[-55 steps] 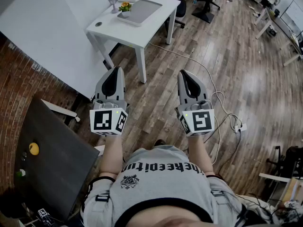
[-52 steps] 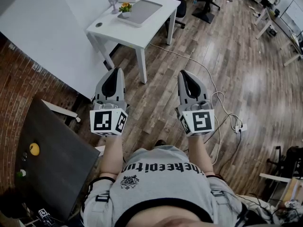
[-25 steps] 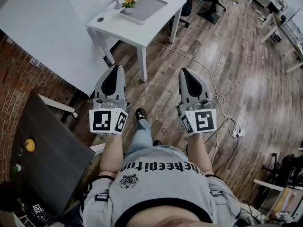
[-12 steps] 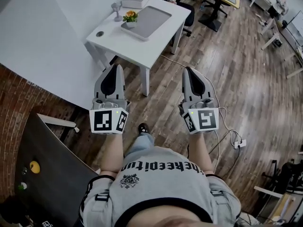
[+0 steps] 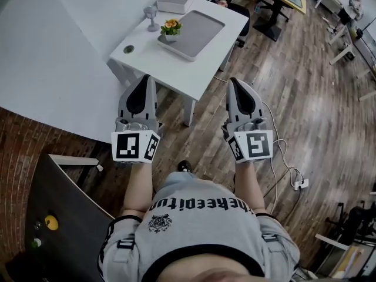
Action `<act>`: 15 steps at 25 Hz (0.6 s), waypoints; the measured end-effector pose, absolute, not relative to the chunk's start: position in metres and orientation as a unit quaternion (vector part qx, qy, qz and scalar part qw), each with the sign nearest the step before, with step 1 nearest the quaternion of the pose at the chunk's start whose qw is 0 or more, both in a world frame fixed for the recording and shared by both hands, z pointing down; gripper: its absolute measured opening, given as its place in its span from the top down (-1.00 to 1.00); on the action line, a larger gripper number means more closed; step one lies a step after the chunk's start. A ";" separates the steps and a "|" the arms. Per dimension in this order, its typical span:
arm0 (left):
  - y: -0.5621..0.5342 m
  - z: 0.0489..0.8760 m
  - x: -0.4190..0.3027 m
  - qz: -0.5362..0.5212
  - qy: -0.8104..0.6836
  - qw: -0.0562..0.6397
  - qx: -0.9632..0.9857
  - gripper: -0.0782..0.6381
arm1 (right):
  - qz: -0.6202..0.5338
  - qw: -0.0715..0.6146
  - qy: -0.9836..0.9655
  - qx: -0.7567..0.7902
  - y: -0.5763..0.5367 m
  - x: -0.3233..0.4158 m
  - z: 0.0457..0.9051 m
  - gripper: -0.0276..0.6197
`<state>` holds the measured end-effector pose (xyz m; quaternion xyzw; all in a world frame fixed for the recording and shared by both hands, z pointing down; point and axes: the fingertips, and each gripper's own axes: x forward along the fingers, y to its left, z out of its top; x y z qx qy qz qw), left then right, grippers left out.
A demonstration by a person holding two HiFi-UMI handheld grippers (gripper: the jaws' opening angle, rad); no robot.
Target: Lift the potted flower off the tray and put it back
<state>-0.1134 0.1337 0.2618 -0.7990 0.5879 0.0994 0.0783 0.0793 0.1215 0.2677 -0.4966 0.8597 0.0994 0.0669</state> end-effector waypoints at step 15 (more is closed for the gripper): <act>0.083 0.290 -0.157 0.096 0.596 0.050 -0.796 0.77 | 0.083 0.048 0.858 -0.505 0.070 0.048 0.290 0.91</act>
